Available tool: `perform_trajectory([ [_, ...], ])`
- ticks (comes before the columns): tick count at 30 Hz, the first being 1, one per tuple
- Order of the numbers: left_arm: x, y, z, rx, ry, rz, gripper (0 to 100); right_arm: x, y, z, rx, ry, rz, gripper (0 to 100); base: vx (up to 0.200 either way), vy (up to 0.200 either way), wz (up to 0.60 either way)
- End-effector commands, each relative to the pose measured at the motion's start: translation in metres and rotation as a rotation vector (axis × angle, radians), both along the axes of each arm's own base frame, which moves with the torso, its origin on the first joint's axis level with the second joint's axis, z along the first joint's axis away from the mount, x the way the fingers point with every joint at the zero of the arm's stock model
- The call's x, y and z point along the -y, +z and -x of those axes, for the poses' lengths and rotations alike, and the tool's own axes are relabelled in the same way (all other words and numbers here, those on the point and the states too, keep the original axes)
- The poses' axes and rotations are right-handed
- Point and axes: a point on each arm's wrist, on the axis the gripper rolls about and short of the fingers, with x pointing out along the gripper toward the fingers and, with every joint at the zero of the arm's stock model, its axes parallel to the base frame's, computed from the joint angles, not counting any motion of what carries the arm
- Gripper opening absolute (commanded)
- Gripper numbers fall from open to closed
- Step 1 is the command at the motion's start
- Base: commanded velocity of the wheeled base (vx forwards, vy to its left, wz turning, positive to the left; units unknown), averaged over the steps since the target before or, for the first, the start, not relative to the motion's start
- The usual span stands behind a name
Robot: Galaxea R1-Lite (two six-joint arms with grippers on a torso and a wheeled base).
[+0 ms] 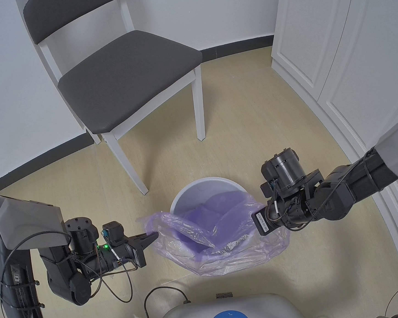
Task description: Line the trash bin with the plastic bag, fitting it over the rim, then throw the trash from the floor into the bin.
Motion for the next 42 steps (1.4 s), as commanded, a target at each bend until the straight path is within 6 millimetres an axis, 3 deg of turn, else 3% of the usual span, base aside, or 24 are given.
perform_trajectory([
  [1, 0.007, -0.020, 0.000, -0.024, -0.036, -0.027, 0, 0.000, -0.031, -0.013, -0.017, -0.021, 0.024, 0, 0.000, 0.000, 0.00],
  [6, 0.006, -0.022, -0.002, -0.027, -0.032, -0.028, 0, 0.002, -0.049, -0.021, -0.020, -0.019, 0.043, 0, 0.000, 0.000, 0.00],
  [11, 0.005, -0.020, -0.004, -0.015, -0.027, -0.026, 0, 0.020, -0.056, -0.035, -0.009, -0.067, 0.044, 0, 0.000, 0.000, 0.00],
  [17, 0.003, -0.019, -0.008, -0.002, -0.016, -0.023, 0, 0.038, -0.063, -0.038, -0.024, -0.086, 0.067, 0, 0.000, 0.000, 0.00],
  [18, 0.003, -0.019, -0.008, -0.002, -0.016, -0.023, 0, 0.038, -0.066, -0.038, -0.025, -0.084, 0.065, 100, 0.000, 0.000, 0.00],
  [24, 0.004, -0.016, -0.009, 0.009, -0.017, -0.020, 0, 0.035, -0.069, -0.031, 0.036, -0.027, 0.066, 100, 0.000, 0.000, 0.00],
  [36, 0.005, -0.016, -0.010, 0.006, -0.018, -0.014, 0, 0.052, 0.012, 0.027, 0.189, 0.158, 0.111, 100, 0.000, 0.000, 0.00],
  [39, 0.004, -0.016, -0.011, 0.008, -0.016, -0.012, 0, 0.047, 0.030, 0.044, 0.228, 0.233, 0.078, 100, 0.000, 0.000, 0.00],
  [42, 0.005, -0.017, -0.012, 0.007, -0.016, -0.013, 0, 0.029, 0.043, 0.062, 0.267, 0.330, 0.029, 100, 0.000, 0.000, 0.00],
])
